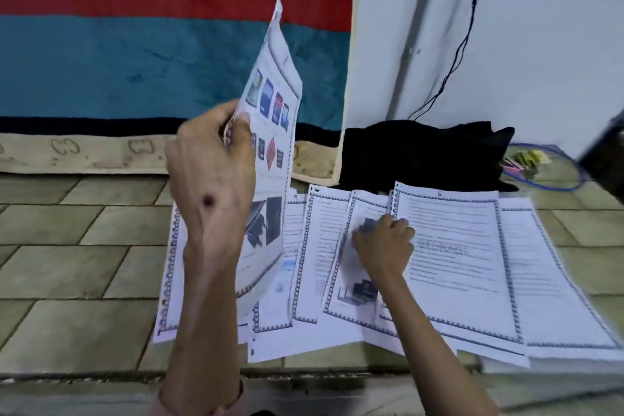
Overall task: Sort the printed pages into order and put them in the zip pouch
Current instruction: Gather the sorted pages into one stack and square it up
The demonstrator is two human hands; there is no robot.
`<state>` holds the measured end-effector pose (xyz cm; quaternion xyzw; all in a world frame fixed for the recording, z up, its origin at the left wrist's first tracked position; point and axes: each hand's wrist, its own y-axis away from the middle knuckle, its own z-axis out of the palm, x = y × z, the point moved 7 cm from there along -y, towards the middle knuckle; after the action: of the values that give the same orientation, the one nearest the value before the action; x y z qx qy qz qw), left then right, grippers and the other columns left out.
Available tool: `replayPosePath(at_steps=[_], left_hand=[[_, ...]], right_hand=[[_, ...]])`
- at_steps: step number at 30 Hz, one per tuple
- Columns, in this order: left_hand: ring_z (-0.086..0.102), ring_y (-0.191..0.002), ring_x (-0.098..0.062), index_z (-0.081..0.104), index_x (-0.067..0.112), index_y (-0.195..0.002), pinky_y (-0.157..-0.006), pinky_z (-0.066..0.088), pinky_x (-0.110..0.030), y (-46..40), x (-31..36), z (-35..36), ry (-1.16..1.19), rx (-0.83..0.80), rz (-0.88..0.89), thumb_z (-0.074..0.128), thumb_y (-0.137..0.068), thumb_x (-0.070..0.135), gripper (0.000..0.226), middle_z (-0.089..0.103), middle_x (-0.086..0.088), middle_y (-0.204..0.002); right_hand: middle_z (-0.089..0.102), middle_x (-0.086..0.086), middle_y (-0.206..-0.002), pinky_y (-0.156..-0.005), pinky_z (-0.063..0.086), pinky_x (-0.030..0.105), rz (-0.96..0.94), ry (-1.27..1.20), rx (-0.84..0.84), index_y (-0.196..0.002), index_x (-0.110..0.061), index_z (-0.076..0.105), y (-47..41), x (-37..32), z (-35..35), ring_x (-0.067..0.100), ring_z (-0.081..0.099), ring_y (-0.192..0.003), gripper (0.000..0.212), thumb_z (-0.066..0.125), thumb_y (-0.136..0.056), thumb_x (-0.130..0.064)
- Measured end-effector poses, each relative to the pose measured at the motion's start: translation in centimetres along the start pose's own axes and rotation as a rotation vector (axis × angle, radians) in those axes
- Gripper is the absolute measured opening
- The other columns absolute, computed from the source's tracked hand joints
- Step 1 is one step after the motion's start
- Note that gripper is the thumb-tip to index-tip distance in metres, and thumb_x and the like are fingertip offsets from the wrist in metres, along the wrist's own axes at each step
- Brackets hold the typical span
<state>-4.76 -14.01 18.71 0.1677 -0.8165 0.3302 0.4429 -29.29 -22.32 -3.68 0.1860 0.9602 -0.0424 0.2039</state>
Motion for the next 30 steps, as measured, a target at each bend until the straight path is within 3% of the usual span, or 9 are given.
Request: replayPosePath(at_steps=[3, 6, 8, 11, 17, 22, 25, 28, 30], left_hand=[[0.064, -0.096, -0.031, 0.067, 0.026, -0.111, -0.086, 0.051, -0.036, -0.3, -2.6, 4.3, -0.016, -0.119, -0.079, 0.051, -0.092, 0.026, 0.025, 0.071, -0.010, -0.103], [0.062, -0.095, -0.030, 0.068, 0.015, -0.111, -0.078, 0.040, -0.025, -0.3, -5.3, 7.6, -0.052, -0.232, -0.153, 0.053, -0.092, 0.025, 0.026, 0.069, -0.015, -0.105], [0.062, -0.090, -0.026, 0.069, 0.011, -0.107, -0.076, 0.041, -0.027, -0.2, -6.6, 9.1, -0.019, -0.303, -0.206, 0.055, -0.091, 0.028, 0.027, 0.070, -0.015, -0.102], [0.064, -0.087, -0.023, 0.070, 0.013, -0.101, -0.085, 0.049, -0.035, -0.5, -7.7, 10.2, 0.063, -0.367, -0.250, 0.059, -0.089, 0.029, 0.023, 0.071, -0.011, -0.094], [0.063, -0.076, -0.022, 0.068, 0.014, -0.101, -0.078, 0.050, -0.030, 0.0, -8.6, 12.0, 0.225, -0.462, -0.373, 0.061, -0.088, 0.018, 0.015, 0.068, -0.009, -0.091], [0.063, -0.082, -0.023, 0.066, 0.008, -0.107, -0.083, 0.050, -0.033, 2.6, -12.1, 15.7, 0.208, -0.592, -0.506, 0.063, -0.087, 0.011, 0.021, 0.067, -0.013, -0.100], [0.063, -0.099, -0.030, 0.062, 0.001, -0.116, -0.092, 0.049, -0.038, 5.0, -14.9, 17.9, 0.144, -0.714, -0.561, 0.062, -0.087, 0.010, 0.030, 0.065, -0.016, -0.112], [0.059, -0.110, -0.032, 0.061, 0.000, -0.117, -0.094, 0.044, -0.034, 6.3, -16.7, 18.7, 0.057, -0.730, -0.548, 0.062, -0.087, 0.012, 0.033, 0.063, -0.016, -0.120], [0.057, -0.110, -0.029, 0.060, -0.003, -0.118, -0.089, 0.039, -0.029, 6.6, -17.6, 18.9, 0.068, -0.706, -0.565, 0.060, -0.088, 0.009, 0.033, 0.060, -0.008, -0.118]], right_hand=[[0.037, 0.018, -0.135, -0.100, 0.036, 0.044, 0.149, 0.076, -0.105, -0.131, -0.004, 0.036, -0.9, 4.3, -0.2, 0.036, 0.031, -0.129, 0.066, 0.055, -0.085, -0.048], [0.050, 0.018, -0.122, -0.093, 0.043, 0.042, 0.141, 0.038, -0.133, -0.115, -0.004, 0.053, -1.3, 5.7, -0.1, 0.034, 0.041, -0.122, 0.044, 0.053, -0.088, -0.039], [0.056, 0.014, -0.081, -0.070, 0.048, 0.034, 0.142, -0.115, -0.128, -0.072, -0.007, 0.057, -1.7, 6.4, -0.5, 0.029, 0.059, -0.091, 0.022, 0.052, -0.087, -0.022], [0.036, 0.000, -0.046, -0.043, 0.028, 0.023, 0.101, -0.290, -0.112, -0.045, -0.018, 0.034, -2.1, 6.8, -2.0, 0.015, 0.038, -0.044, 0.047, 0.049, -0.088, -0.007], [0.051, 0.001, -0.059, -0.046, 0.037, 0.014, 0.087, -0.486, -0.033, -0.089, -0.010, 0.055, -3.2, 8.8, -5.5, 0.008, 0.044, -0.051, 0.007, 0.052, -0.091, -0.004], [0.065, 0.012, -0.088, -0.070, 0.042, 0.018, 0.194, -0.617, -0.097, -0.124, -0.006, 0.054, -3.6, 10.2, -5.5, 0.022, 0.060, -0.083, 0.046, 0.070, -0.081, -0.010], [0.066, 0.012, -0.101, -0.072, 0.042, 0.021, 0.215, -0.640, -0.108, -0.114, -0.005, 0.062, -3.5, 10.3, -5.3, 0.020, 0.061, -0.089, 0.041, 0.076, -0.076, -0.010], [0.056, 0.004, -0.064, -0.054, 0.031, 0.022, 0.211, -0.706, -0.076, -0.075, -0.006, 0.066, -3.5, 10.5, -5.7, 0.017, 0.047, -0.063, 0.011, 0.077, -0.073, -0.008], [0.042, -0.003, -0.047, -0.049, 0.025, 0.022, 0.227, -0.803, -0.116, -0.057, -0.010, 0.055, -3.4, 10.8, -5.5, 0.015, 0.034, -0.051, 0.029, 0.079, -0.072, -0.011]])
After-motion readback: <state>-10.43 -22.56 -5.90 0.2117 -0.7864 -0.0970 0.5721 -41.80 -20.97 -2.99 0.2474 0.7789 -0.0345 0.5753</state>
